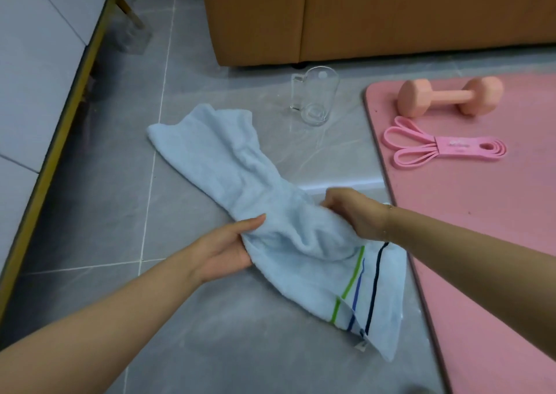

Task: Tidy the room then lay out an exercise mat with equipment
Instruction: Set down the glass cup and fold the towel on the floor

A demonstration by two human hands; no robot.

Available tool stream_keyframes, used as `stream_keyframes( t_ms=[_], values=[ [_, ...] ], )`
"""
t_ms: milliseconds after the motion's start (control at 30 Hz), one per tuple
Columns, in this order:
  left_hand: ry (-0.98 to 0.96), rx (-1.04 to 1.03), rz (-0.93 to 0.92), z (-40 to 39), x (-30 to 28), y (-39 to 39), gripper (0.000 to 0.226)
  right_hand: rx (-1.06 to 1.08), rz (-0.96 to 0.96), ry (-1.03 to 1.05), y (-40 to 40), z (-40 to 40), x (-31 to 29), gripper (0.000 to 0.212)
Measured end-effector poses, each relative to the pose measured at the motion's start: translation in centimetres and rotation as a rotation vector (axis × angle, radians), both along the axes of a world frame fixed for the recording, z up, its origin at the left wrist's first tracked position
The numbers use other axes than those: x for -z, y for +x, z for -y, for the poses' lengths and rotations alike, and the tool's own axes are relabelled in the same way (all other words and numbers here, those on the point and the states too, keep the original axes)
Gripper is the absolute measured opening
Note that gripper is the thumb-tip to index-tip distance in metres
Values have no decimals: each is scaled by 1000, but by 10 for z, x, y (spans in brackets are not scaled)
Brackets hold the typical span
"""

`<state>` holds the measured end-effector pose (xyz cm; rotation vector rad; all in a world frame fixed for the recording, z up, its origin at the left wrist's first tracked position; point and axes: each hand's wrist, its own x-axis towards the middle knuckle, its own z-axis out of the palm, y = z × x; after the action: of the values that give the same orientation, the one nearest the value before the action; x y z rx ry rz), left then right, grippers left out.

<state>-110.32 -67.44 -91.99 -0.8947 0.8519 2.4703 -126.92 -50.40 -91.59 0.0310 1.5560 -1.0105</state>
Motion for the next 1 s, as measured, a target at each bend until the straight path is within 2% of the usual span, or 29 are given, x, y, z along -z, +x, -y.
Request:
stream_keyframes(
  t_ms=[100,167,233,300,367,467,533,667,733,833,1000],
  values=[
    [-38,95,-88,-1,-8,0,40,223,277,-63,-7,20,4,48],
    [-72,102,-108,2,-14,0,42,150,363,-10,-5,34,3,68],
    [-51,13,-145,10,-24,0,51,-51,392,14,0,47,-2,54],
    [11,-150,-153,22,-38,-1,60,-148,361,1,4,54,-13,39],
    [-14,-291,-172,41,-49,-1,63,-40,280,-73,3,58,-24,39],
    [-139,-417,-184,74,-70,-4,66,190,-7,-319,-13,58,-45,24],
    [-230,-458,-211,89,-95,-10,60,290,-204,-449,-29,57,-74,21],
    [-480,-591,-302,96,-149,-35,42,484,-435,-627,-59,52,-124,27],
    [-597,-705,-349,101,-172,-46,37,533,-522,-695,-66,46,-144,26],
    [-711,-772,-476,107,-197,-54,49,572,-579,-747,-72,35,-169,31],
    [-917,-770,-669,106,-219,-54,25,538,-694,-888,-86,22,-200,33]
  ],
)
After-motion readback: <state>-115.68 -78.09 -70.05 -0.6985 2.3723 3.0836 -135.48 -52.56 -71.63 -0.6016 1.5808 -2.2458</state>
